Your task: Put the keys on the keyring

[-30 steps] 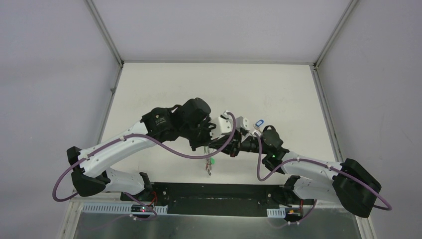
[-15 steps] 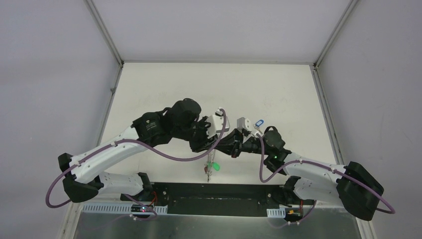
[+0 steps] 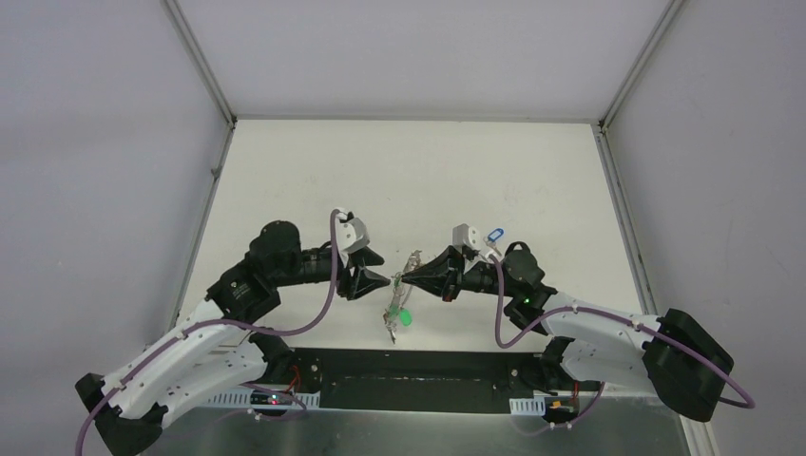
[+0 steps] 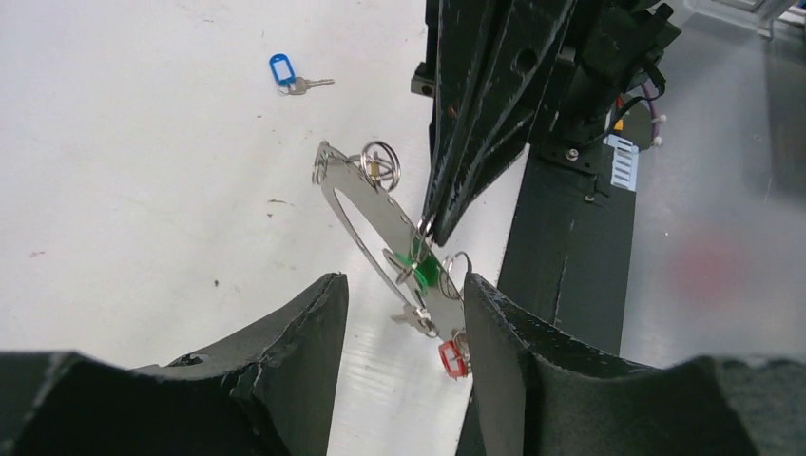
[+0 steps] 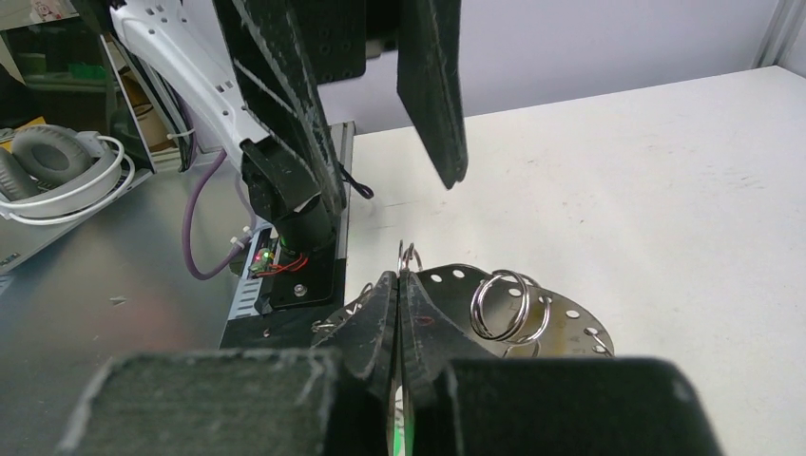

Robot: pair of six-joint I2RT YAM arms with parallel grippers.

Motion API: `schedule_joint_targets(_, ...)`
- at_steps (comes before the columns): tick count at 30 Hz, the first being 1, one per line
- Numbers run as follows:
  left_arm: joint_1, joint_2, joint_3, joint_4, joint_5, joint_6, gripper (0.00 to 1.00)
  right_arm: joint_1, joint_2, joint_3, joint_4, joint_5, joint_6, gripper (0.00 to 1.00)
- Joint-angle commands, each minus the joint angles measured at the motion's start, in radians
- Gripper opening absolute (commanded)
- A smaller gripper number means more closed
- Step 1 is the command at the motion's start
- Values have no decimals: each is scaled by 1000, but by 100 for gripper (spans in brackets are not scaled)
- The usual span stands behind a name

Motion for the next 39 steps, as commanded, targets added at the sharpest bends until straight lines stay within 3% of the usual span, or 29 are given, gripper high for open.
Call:
schedule_joint_targets(1,36,-91,-143,292,112,-96,49,6,-31,15,68,-1,18,0)
schedule_joint_targets(7,80,-116,-277,467,190,-138,47,6,-36,13,68,-7,28,0)
schedule_joint_targets(13,103,-62,-300,583,259,-169,43,5,-38,13,68,-5,30,0)
schedule_joint_targets(23,105,31,-270,609,369,-171,22,6,-35,16,68,8,31,0)
schedule_joint_targets(25,105,37,-266,608,376,-170,12,6,-37,15,68,8,32,0)
schedule_joint_targets(28,105,43,-254,588,385,-157,0,6,-38,14,68,10,31,0)
schedule_joint_targets(33,105,27,-221,498,360,-115,0,5,-38,10,68,18,31,0)
schedule_joint_targets(37,105,25,-145,312,339,-40,0,6,-44,5,67,29,32,0)
schedule_joint_targets(39,105,41,-76,202,334,6,0,6,-49,5,59,34,29,7)
